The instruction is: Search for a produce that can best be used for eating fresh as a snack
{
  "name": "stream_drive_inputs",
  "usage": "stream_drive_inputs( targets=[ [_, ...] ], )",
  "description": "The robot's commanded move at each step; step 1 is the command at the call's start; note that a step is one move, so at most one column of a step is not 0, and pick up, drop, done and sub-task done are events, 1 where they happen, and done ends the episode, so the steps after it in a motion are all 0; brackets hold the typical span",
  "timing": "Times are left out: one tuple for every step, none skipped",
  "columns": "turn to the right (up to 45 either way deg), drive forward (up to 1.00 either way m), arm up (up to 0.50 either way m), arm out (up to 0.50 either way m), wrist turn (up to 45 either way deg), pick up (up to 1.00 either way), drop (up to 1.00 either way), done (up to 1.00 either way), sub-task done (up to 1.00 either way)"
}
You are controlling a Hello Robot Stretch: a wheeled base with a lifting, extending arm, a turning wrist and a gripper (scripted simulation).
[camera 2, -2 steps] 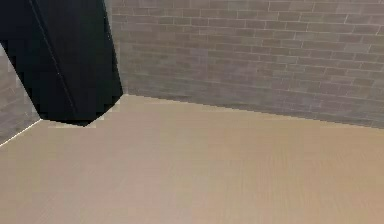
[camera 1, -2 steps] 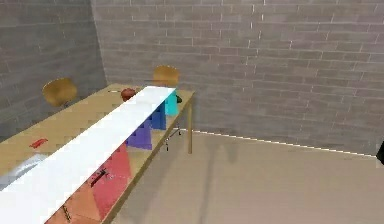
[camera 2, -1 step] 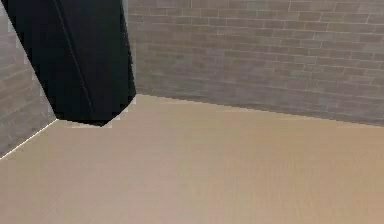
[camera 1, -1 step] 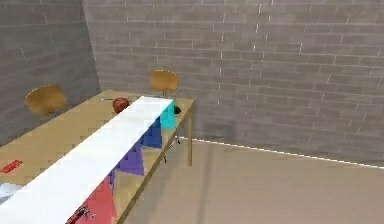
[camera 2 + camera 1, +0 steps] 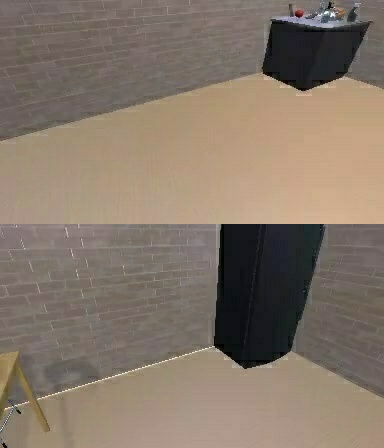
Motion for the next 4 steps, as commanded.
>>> stream_drive_inputs(
  targets=[
    [45.0,0.0,0.0,0.0,0.0,0.0,0.0,0.0,0.0],
    [12.0,0.0,0.0,0.0,0.0,0.0,0.0,0.0,0.0],
    [0.0,0.15,0.0,0.0,0.0,0.0,0.0,0.0,0.0],
    [-45.0,0.0,0.0,0.0,0.0,0.0,0.0,0.0,0.0]
  ],
)
